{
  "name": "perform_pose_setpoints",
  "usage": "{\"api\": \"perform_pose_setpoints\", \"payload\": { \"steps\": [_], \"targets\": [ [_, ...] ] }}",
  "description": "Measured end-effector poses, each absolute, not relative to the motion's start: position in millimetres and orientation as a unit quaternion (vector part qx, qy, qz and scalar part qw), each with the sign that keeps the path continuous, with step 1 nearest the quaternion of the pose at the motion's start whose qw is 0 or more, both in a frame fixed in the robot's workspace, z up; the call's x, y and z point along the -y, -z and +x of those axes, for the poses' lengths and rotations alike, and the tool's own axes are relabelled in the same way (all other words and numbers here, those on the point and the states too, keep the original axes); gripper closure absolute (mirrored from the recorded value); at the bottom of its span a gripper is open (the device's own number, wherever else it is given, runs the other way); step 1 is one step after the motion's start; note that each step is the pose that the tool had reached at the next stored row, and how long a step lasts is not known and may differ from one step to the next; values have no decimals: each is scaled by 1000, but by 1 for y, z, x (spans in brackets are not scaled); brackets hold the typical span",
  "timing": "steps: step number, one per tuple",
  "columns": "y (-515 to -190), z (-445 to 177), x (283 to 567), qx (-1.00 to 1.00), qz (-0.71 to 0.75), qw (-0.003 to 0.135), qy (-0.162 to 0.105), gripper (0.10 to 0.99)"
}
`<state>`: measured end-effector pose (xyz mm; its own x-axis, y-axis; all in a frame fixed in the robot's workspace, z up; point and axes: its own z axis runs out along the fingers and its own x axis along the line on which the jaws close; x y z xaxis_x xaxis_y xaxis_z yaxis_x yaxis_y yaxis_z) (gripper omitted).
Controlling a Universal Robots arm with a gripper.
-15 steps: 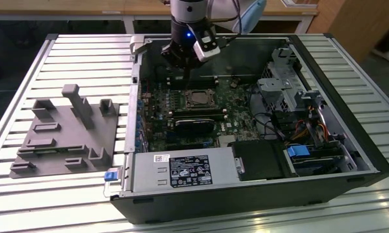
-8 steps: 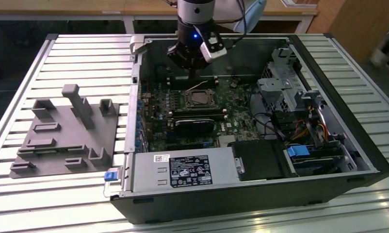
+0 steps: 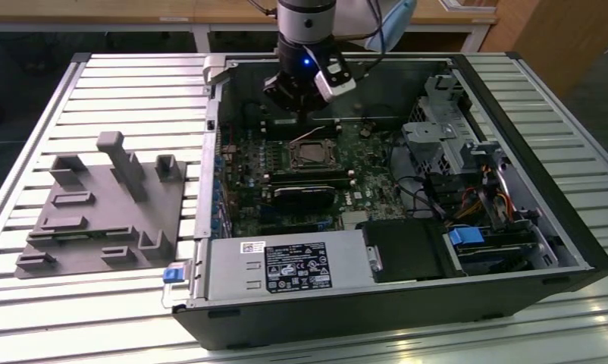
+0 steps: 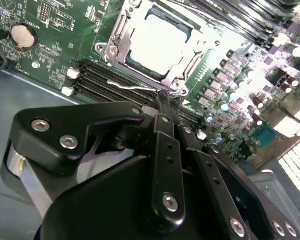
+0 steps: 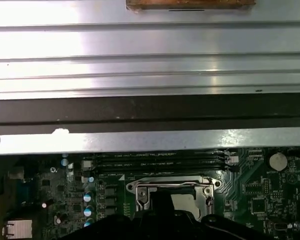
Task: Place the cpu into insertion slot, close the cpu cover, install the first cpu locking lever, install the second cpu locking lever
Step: 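Install the first cpu locking lever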
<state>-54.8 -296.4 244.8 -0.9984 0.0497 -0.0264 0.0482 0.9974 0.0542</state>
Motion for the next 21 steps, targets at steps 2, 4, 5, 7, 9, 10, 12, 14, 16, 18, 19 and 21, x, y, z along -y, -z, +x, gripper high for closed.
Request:
{"api": "perform_pose_setpoints", "payload": {
  "steps": [2,4,5,7,9,10,12,14,16,18,19,21],
  "targets": [
    [-241,-52,295,-999,24,14,-27,980],
    [-239,-50,292,-999,23,14,-27,980],
    [-239,-48,291,-999,23,14,-27,980],
    [-237,-45,290,-999,23,14,-27,980],
    [-234,-42,290,-999,20,14,-27,980],
    [-233,-42,290,-999,17,14,-27,980],
    [-231,-40,290,-999,10,13,-27,980],
    [-229,-37,289,-1000,9,13,-27,980],
    [-228,-35,287,-1000,9,13,-27,980],
    [-227,-34,286,-1000,8,13,-27,980],
    [-226,-33,285,-1000,8,13,-27,980],
    [-225,-33,284,-1000,7,13,-27,980]
  ]
}}
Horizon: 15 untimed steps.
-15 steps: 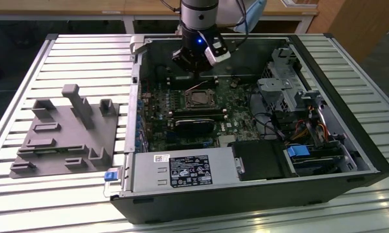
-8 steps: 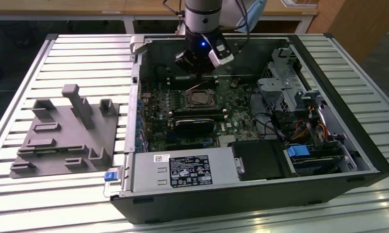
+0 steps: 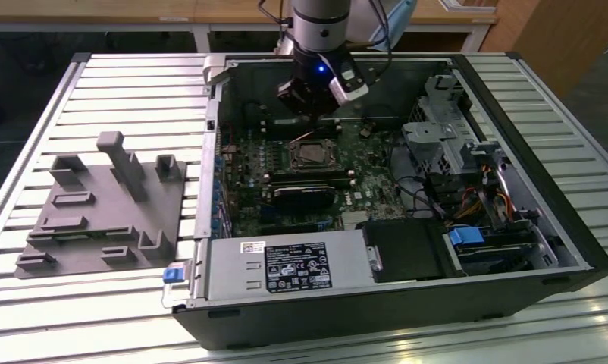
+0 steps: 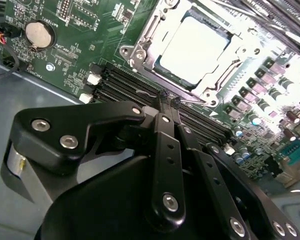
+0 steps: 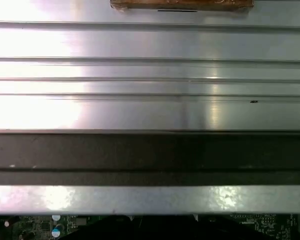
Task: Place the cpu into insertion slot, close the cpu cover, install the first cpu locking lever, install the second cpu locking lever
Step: 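Install the first cpu locking lever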
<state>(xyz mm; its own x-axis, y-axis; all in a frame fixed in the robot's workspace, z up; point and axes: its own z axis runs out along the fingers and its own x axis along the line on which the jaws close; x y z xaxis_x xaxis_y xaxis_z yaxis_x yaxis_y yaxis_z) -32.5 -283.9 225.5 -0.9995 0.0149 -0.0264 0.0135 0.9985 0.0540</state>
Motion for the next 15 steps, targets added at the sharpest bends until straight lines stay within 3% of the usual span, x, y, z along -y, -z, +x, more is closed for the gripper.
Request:
{"api": "perform_pose_setpoints", "payload": {
  "steps": [15],
  "targets": [
    [-208,-22,282,-1000,2,13,-27,980]
  ]
}}
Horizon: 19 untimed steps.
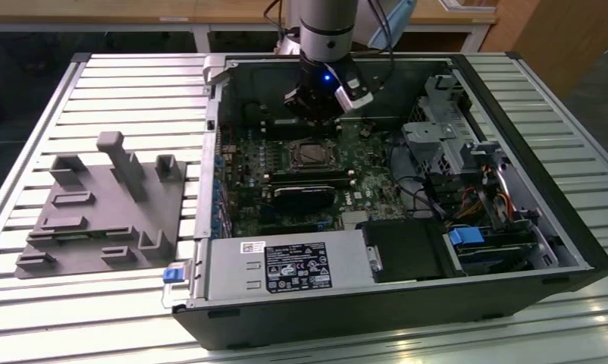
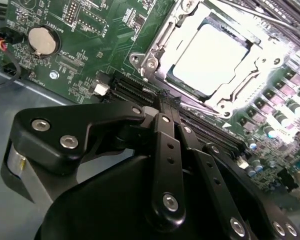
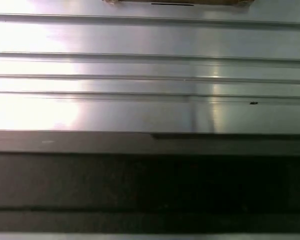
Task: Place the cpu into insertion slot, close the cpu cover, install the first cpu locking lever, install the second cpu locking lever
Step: 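Install the first cpu locking lever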
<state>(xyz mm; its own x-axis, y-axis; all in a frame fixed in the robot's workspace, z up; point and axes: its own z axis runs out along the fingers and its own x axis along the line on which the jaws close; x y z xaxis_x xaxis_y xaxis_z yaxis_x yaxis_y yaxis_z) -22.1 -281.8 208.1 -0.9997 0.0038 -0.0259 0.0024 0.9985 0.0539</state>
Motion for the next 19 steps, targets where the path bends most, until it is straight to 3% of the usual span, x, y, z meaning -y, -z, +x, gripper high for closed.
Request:
{"api": "perform_pose_setpoints", "payload": {
  "steps": [19],
  "targets": [
    [-196,-21,281,-1000,0,12,-16,980]
  ]
}}
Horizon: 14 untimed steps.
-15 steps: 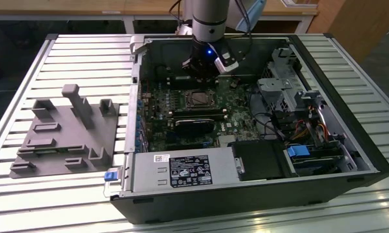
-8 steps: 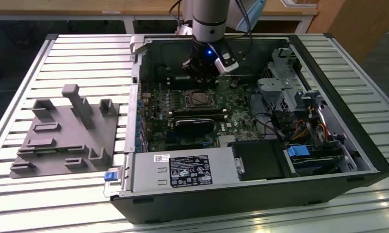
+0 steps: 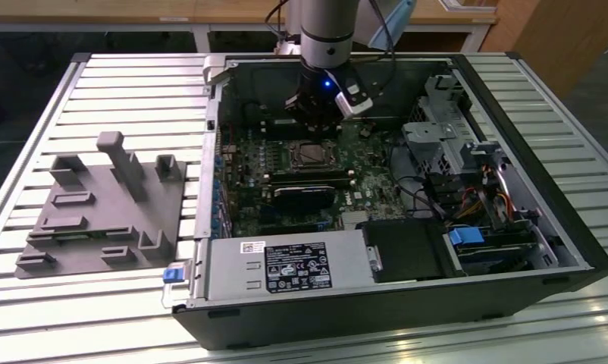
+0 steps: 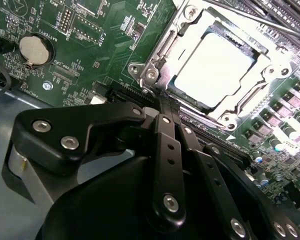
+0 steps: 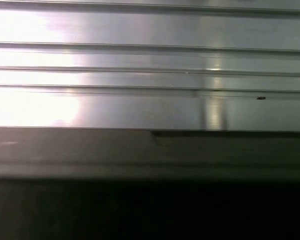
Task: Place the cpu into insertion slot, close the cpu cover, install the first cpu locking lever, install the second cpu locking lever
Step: 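Install the first cpu locking lever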
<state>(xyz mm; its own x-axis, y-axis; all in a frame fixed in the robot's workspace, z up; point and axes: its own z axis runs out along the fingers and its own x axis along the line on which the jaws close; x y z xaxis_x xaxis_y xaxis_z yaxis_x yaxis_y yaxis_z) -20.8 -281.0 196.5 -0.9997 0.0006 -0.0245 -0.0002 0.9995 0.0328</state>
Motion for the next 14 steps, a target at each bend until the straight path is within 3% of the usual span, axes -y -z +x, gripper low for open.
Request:
{"api": "perform_pose_setpoints", "payload": {
  "steps": [14],
  "targets": [
    [-208,-21,281,-1000,-2,12,-16,980]
  ]
}}
